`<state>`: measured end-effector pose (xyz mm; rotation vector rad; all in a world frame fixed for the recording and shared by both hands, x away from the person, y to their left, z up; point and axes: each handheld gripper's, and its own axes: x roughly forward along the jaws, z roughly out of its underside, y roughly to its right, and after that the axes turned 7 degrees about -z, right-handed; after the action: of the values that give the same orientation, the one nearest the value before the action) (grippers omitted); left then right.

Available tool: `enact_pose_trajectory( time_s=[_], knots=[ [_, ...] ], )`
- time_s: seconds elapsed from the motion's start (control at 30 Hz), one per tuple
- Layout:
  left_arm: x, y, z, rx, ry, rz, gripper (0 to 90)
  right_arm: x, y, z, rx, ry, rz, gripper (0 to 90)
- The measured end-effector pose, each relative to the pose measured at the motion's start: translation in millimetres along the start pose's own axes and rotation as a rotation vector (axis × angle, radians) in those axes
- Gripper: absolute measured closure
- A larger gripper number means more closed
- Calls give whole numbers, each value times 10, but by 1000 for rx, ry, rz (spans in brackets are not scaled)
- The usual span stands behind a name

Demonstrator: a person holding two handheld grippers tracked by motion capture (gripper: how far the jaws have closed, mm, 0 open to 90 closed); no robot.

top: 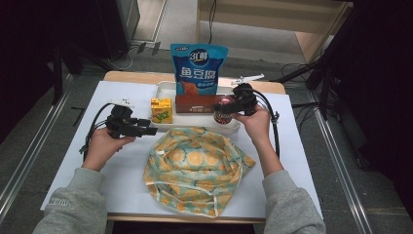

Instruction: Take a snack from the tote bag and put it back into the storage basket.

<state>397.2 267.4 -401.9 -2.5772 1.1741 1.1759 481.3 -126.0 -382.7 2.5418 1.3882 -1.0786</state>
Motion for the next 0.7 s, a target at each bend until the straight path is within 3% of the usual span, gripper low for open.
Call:
enact_pose_trajectory(
  time_s=[0.7],
  knots=[
    [-4, 2, 0, 2, 3, 4, 422, 159, 166, 146, 29, -10, 20, 253]
  ],
)
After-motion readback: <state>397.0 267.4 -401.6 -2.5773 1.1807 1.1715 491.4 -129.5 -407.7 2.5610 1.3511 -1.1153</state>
